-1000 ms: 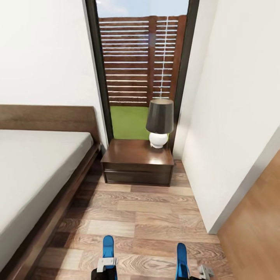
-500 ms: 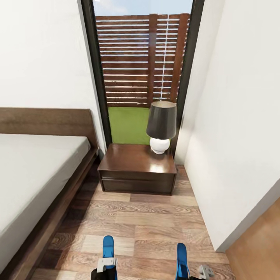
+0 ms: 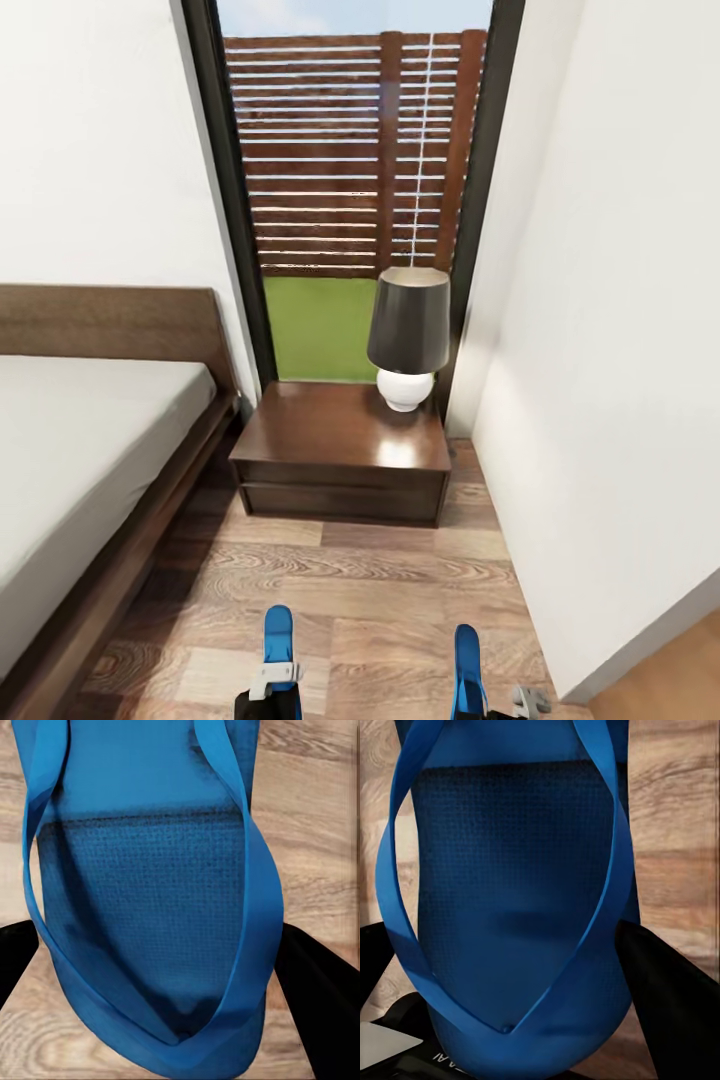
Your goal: In the bedroom, move the book from the bed onto either nightstand, and place the two sandals side by side next to the bed.
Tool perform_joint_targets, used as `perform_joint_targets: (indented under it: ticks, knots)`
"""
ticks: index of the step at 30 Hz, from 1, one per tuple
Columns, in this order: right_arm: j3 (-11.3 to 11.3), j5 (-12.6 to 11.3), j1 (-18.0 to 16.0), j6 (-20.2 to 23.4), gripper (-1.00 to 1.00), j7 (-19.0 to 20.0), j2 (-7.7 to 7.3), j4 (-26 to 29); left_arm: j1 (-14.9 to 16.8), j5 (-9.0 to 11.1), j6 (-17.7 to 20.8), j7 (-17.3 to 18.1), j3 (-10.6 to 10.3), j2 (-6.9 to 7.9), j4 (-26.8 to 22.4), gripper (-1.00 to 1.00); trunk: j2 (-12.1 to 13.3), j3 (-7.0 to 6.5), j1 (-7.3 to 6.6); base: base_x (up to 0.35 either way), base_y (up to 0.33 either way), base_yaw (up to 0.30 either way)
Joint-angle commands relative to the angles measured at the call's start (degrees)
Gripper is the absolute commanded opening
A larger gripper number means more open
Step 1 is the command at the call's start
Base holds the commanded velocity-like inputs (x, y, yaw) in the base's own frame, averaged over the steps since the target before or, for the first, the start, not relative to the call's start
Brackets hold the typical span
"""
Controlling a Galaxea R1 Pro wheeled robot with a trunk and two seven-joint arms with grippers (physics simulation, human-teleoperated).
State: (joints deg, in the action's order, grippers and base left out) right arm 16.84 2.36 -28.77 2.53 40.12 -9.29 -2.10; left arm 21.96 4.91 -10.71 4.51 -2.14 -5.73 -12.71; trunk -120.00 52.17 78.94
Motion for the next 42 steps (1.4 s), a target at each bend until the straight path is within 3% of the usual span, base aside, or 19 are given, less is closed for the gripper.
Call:
perform_joint_targets:
  ticks: [1,13,42]
  knots:
    - [0.6,0.2,-0.1,0.3,-1.00,0.2,-0.03,-0.1,0.0,0.5,-0.2,0.1,-0.2,0.02,0.1,-1.00,0.0,0.05,0.02,0.264,-0.173,0.000]
    - [0.6,0.2,-0.1,0.3,-1.00,0.2,-0.03,-0.1,0.0,0.5,-0.2,0.2,-0.2,0.02,0.1,-1.00,0.0,0.05,0.02,0.237,-0.160,0.045]
    - [0.6,0.2,-0.1,0.3,-1.00,0.2,-0.03,-0.1,0.1,0.5,-0.3,0.1,-0.2,0.02,0.1,-1.00,0.0,0.05,0.02,0.005,-0.004,0.283]
